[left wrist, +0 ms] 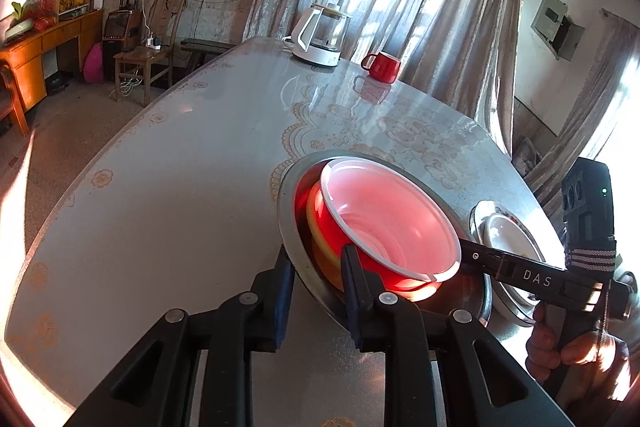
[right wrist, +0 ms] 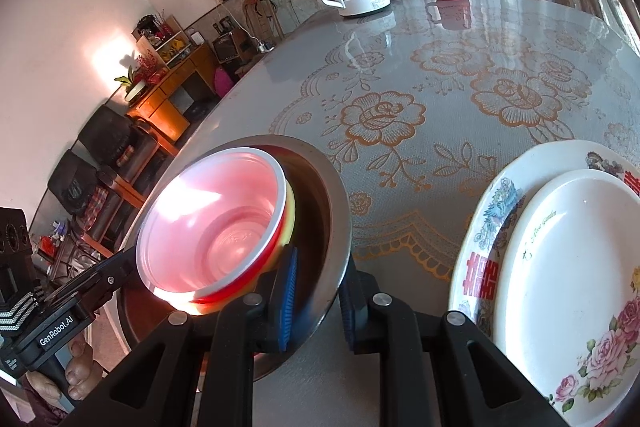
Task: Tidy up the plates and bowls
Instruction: 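Grasp the steel basin rim with the right tool while the left tool grasps the opposite rim, then lift the steel basin with both tools and carry it over the plate stack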
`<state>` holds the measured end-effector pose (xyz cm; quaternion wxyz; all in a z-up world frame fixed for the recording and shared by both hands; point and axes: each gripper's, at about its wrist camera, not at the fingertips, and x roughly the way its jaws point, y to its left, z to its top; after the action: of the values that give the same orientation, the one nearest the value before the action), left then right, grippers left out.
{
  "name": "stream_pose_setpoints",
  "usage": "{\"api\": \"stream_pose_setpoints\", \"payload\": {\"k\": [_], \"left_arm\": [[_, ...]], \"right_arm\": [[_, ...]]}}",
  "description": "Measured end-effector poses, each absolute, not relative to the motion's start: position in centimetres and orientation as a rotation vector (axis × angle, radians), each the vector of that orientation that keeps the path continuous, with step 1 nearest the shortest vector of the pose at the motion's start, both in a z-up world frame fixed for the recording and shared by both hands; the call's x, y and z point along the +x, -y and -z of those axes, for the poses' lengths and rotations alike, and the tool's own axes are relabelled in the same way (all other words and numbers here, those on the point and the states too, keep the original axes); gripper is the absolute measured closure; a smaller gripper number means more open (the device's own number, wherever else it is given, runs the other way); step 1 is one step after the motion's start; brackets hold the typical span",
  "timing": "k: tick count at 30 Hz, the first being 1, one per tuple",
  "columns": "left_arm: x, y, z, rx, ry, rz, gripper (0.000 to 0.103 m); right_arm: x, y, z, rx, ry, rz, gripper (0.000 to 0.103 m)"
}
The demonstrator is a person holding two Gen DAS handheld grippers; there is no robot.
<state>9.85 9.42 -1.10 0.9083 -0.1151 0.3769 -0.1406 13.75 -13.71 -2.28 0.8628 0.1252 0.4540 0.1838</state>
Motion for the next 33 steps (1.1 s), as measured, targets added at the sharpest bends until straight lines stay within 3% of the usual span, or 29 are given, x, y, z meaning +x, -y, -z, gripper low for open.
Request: {"api": "stream_pose_setpoints", "payload": {"k": [33], "left_arm": [[8.5,-1.3,-4.2,-0.135,-0.683,0.5,0.078]], "right_arm": [[9.1,22.2,-2.2,0.344,-0.778,-0.253,0.083]]}}
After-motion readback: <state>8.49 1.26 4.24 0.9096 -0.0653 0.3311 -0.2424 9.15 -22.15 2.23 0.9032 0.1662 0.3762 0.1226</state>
